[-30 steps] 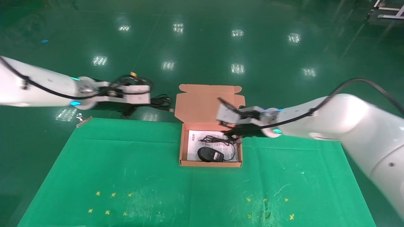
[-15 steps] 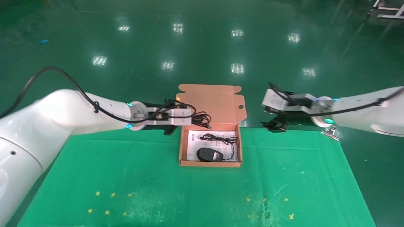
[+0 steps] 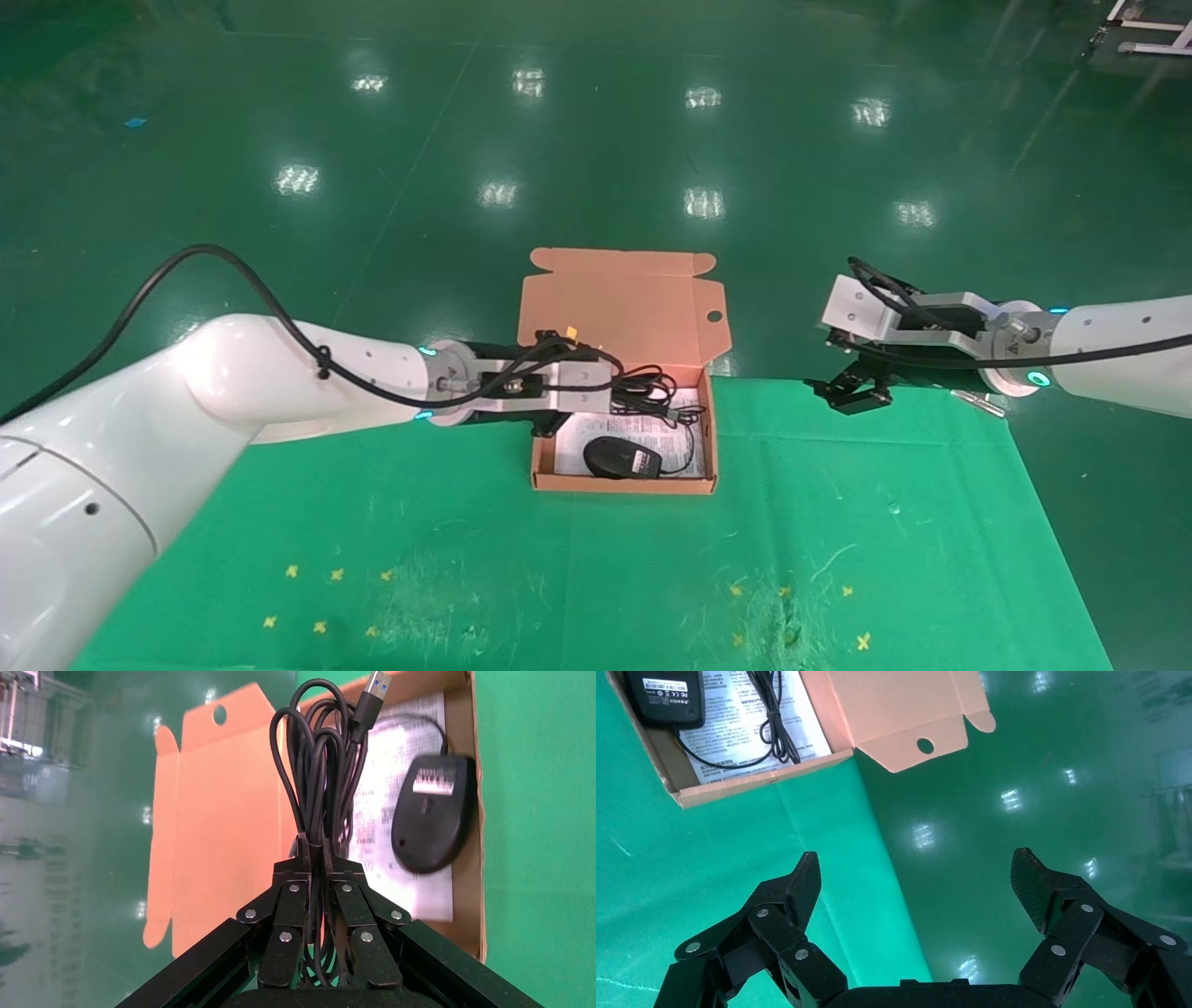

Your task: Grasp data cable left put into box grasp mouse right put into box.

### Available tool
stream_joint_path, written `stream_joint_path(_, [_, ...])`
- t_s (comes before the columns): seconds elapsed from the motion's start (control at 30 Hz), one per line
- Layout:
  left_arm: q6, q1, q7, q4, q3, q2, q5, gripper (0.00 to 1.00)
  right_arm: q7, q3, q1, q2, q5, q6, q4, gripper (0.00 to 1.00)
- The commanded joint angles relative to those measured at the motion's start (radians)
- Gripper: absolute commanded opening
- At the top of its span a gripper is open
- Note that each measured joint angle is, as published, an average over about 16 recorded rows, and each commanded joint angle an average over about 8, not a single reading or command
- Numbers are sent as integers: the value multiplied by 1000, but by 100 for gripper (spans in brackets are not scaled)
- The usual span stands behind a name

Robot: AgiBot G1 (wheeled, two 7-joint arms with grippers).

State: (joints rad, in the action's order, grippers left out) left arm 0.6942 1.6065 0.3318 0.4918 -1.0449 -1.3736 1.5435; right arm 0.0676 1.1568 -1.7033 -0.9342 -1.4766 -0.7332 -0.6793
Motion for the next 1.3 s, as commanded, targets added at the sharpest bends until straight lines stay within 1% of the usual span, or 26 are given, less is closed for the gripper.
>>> stream_joint_path(0.03, [-7, -1, -3, 2, -19, 0, -18, 81, 4, -1, 2, 13, 1, 1, -18, 100])
stream_joint_path(0.07, [-9, 0, -5, 1, -24, -1, -21, 93, 4, -1, 2, 15, 1, 1, -22, 100])
stream_joint_path(0.1, [-10, 0, -5, 0, -26, -2, -23, 100, 4, -1, 2, 17, 1, 1, -24, 100])
stream_joint_path(0.47, [-10, 1, -4, 0, -23, 0, -18, 100, 4, -1, 3, 13, 0, 2, -21, 100])
stream_joint_path(0.67, [-10, 8, -7, 22, -18, 19, -21, 100, 3, -6, -2, 15, 3, 6, -23, 100])
stream_joint_path(0.8, [-34, 46, -24, 37, -10, 41, -24, 100, -3, -15, -19, 31, 4, 14, -44, 100])
stream_joint_path(1.07, [-92, 131, -57, 15, 3, 73, -12, 100, -34, -7, -48, 74, -36, 23, -100, 100])
stream_joint_path(1.17, [-89, 135, -70, 19, 14, 86, -22, 100, -36, -13, -43, 85, -35, 14, -114, 100])
stream_joint_path(1.3, [-49, 107, -93, 55, 51, 120, -60, 100, -30, -49, -14, 97, -3, -21, -139, 100])
